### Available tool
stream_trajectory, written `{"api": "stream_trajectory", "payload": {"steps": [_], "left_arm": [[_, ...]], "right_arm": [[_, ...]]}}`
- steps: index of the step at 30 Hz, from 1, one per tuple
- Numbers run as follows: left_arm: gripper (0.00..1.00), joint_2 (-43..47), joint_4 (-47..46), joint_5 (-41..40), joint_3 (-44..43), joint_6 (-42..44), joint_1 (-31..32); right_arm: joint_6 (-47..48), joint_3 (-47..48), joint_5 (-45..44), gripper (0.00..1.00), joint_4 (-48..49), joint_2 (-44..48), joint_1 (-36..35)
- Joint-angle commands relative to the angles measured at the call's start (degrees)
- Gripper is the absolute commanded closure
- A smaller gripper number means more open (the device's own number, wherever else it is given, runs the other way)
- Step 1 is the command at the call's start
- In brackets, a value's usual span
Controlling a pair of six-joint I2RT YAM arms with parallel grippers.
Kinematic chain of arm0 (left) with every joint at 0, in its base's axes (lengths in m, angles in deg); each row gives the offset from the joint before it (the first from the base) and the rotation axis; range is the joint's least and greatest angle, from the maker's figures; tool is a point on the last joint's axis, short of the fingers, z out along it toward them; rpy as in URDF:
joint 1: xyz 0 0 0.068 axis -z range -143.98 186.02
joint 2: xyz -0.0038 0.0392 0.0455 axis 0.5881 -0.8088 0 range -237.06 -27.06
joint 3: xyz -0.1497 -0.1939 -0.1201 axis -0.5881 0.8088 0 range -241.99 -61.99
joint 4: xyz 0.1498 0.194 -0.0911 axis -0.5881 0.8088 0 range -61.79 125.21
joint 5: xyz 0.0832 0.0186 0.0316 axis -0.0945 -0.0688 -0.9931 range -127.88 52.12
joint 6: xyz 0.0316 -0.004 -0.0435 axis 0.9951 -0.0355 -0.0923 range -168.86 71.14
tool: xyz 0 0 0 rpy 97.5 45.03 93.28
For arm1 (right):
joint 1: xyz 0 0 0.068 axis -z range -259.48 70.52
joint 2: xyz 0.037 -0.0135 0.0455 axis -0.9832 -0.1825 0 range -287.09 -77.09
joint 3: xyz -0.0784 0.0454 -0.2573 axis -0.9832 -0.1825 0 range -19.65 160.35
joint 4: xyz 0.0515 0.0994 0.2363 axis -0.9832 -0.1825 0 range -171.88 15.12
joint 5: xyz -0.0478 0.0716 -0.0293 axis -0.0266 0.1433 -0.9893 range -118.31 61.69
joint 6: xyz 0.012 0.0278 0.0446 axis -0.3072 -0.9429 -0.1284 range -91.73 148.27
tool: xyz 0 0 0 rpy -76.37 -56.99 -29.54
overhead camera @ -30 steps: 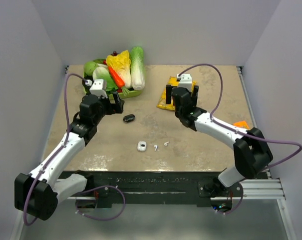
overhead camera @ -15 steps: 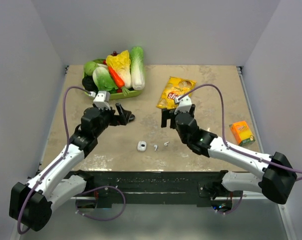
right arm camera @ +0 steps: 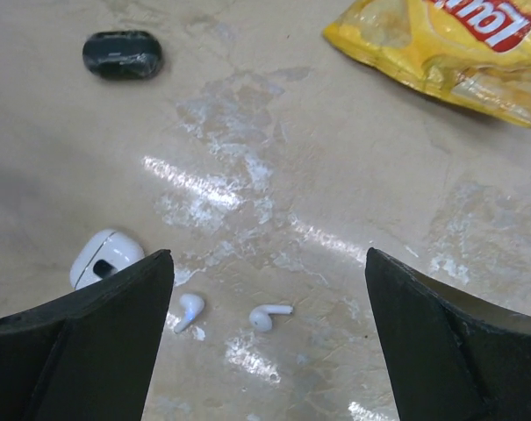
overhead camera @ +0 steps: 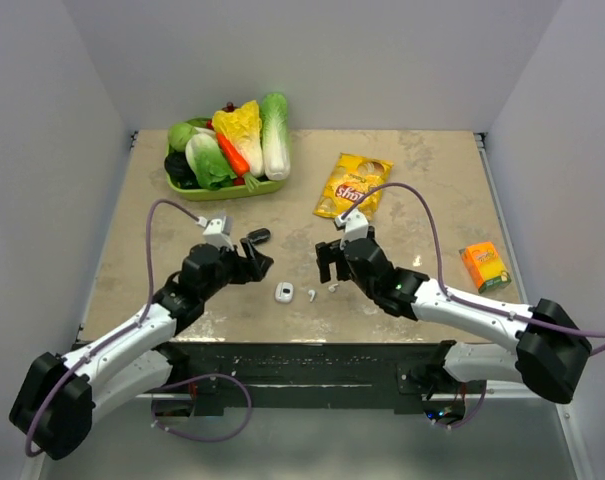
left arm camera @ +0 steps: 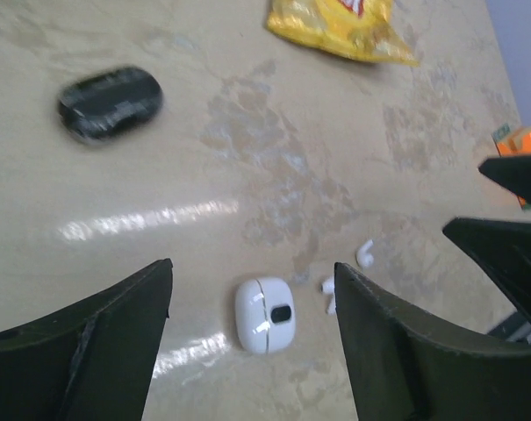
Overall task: Insert the wireless bluetooth earbuds into the charging case
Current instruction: Adjust the charging case at the center of the board.
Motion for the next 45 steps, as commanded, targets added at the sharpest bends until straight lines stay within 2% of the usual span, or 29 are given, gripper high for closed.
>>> {"api": "stream_trajectory", "payload": {"steps": [1,3,6,14,21,32,35,37,38,39,41,42,43,45], "left_arm": [[0.22,-0.46,-5.38,-4.36,4.22,-3.57,9.73],[0.21,-0.99,-5.48,-9.99,4.84,-4.18,14.99],[0.19,-4.23,-5.39,-13.35,5.54,-5.94,18.09],[0.18,-10.91,-9.78,-16.42,5.72,-7.35,19.07],[0.17,-17.50,-8.47,-17.04,0.80,-3.92,19.77],[0.18,-18.22,-6.53,-18.26,-1.14,-3.39,20.03],[0.26,-15.24,-5.57,-18.71,0.96,-4.27,20.21],[0.37,-11.81,-5.04,-18.71,2.11,-4.62,20.21],[0.44,-10.76,-4.69,-18.36,3.42,-4.63,20.21],[0.61,-8.83,-4.69,-18.01,4.21,-5.23,20.38],[0.78,-7.24,-5.38,-16.87,6.58,-6.12,21.08],[0.92,-6.45,-5.65,-16.69,7.29,-6.55,21.61],[0.98,-6.18,-5.74,-16.86,7.73,-7.34,22.22],[1.00,-6.17,-7.05,-17.39,9.66,-8.49,24.25]], "right_arm": [[-3.16,-0.75,5.01,0.08,2.51,1.69,-0.81],[-3.51,-1.54,5.64,0.09,2.16,3.18,-1.07],[-3.77,-2.60,6.34,0.09,1.10,4.68,-1.43],[-4.39,-4.53,5.99,0.09,-0.48,7.58,-1.69],[-4.39,-5.33,5.03,0.08,-0.83,8.72,-1.69],[-4.13,-5.68,4.32,0.08,-1.88,11.01,-1.60],[-4.30,-6.29,4.06,0.08,-2.24,12.24,-1.69],[-4.30,-6.47,4.14,0.08,-2.32,12.85,-1.69],[-4.39,-6.56,3.97,0.08,-2.50,13.03,-1.69],[-4.30,-6.56,3.97,0.08,-2.59,13.29,-1.69],[-4.22,-6.82,3.79,0.08,-2.50,13.56,-1.69],[-4.22,-6.91,3.53,0.08,-2.50,13.56,-1.69],[-4.22,-6.91,3.53,0.08,-2.50,13.73,-1.69],[-4.30,-7.08,3.62,0.08,-2.41,13.82,-1.69]]}}
